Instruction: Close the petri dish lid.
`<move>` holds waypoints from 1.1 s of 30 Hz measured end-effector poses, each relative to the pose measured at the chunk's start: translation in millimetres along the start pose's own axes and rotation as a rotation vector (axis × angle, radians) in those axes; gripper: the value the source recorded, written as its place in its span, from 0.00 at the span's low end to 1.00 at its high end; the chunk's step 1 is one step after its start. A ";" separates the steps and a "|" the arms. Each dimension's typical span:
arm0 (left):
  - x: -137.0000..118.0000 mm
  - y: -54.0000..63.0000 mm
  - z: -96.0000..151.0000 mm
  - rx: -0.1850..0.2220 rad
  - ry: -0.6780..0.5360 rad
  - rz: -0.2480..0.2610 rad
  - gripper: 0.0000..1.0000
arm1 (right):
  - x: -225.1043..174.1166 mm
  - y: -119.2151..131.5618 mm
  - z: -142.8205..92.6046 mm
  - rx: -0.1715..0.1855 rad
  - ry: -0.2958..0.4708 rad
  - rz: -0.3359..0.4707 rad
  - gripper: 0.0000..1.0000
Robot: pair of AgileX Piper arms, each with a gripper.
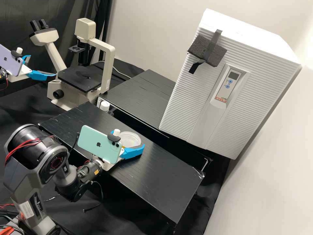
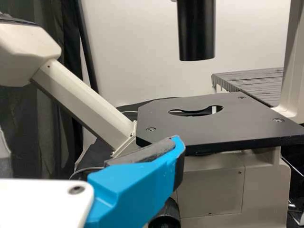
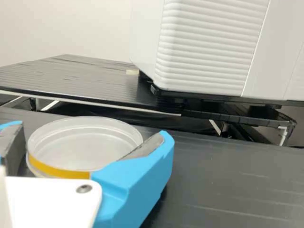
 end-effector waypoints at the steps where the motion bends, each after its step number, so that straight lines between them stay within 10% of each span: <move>1: 0.0 0.0 0.0 0.000 0.000 0.000 1.00 | 0.0 0.1 0.1 0.000 -0.001 0.001 1.00; 27: 0.0 0.0 0.0 0.000 0.000 0.000 1.00 | -3.9 -0.4 2.8 0.000 -0.013 0.001 1.00; 28: 0.0 0.0 0.0 0.000 0.000 0.000 1.00 | -3.9 -0.4 2.8 0.000 -0.013 0.001 0.00; 33: 0.0 0.0 0.0 0.000 0.000 0.000 1.00 | -3.9 0.1 3.5 0.002 -0.011 -0.001 0.00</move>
